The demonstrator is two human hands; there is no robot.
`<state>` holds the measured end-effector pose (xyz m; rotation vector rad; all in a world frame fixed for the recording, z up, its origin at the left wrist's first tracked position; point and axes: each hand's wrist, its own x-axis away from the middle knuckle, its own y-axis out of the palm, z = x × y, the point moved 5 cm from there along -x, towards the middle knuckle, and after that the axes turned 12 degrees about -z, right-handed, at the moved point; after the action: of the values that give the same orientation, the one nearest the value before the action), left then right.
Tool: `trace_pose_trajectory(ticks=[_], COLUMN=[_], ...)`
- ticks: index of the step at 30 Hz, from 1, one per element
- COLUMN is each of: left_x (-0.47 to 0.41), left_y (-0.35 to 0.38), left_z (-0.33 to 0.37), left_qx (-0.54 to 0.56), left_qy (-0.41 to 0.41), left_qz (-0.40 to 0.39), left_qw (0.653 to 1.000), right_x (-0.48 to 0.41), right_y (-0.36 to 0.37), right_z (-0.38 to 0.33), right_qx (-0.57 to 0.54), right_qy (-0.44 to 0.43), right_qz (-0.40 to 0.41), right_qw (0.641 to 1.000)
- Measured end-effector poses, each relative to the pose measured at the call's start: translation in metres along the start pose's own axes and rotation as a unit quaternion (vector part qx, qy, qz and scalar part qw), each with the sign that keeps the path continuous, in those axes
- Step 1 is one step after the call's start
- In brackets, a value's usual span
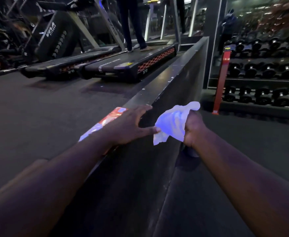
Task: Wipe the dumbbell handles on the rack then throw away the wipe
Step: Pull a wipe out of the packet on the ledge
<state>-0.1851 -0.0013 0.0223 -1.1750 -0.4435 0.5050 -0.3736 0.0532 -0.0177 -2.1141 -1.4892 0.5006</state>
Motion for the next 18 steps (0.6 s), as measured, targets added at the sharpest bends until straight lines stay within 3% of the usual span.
trace_pose_trajectory(ticks=[1, 2, 3, 7, 9, 10, 11, 12, 13, 14, 15, 18], left_x=[-0.004, -0.008, -0.012, -0.026, -0.037, -0.044, -0.052, -0.060, -0.070, -0.080, -0.097, -0.141], left_y=[0.007, 0.018, 0.030, 0.068, 0.083, 0.089, 0.094, 0.098, 0.102, 0.104, 0.109, 0.125], left_z=[0.022, 0.048, 0.068, 0.141, 0.166, 0.177, 0.189, 0.200, 0.209, 0.218, 0.224, 0.236], left_qx=[0.008, 0.011, 0.022, -0.002, -0.015, 0.003, 0.032, 0.061, 0.089, 0.123, 0.162, 0.302], left_qy=[0.021, 0.052, 0.069, 0.133, 0.144, 0.150, 0.161, 0.171, 0.173, 0.167, 0.150, 0.098], left_qz=[0.016, 0.033, 0.043, 0.114, 0.138, 0.141, 0.142, 0.142, 0.143, 0.140, 0.130, 0.071], left_qw=[1.000, 0.998, 0.996, 0.984, 0.980, 0.979, 0.976, 0.973, 0.970, 0.968, 0.967, 0.946], right_x=[0.013, 0.026, 0.041, 0.093, 0.097, 0.101, 0.095, 0.096, 0.097, 0.099, 0.101, 0.102], right_y=[0.000, 0.001, -0.015, -0.056, -0.083, -0.091, -0.101, -0.111, -0.118, -0.128, -0.140, -0.161], right_z=[-0.005, -0.009, -0.014, 0.008, 0.034, 0.059, 0.080, 0.099, 0.113, 0.128, 0.141, 0.170], right_qx=[0.154, 0.384, 0.436, 0.396, 0.325, 0.140, -0.082, -0.316, -0.420, -0.495, -0.503, -0.451], right_qy=[-0.060, -0.042, -0.005, 0.022, 0.012, 0.048, 0.097, 0.118, 0.111, 0.096, 0.096, 0.100], right_qz=[-0.057, -0.105, -0.086, -0.171, -0.109, -0.103, -0.079, -0.062, -0.008, 0.007, 0.030, 0.027], right_qw=[0.985, 0.916, 0.896, 0.902, 0.939, 0.984, 0.989, 0.939, 0.901, 0.863, 0.859, 0.887])
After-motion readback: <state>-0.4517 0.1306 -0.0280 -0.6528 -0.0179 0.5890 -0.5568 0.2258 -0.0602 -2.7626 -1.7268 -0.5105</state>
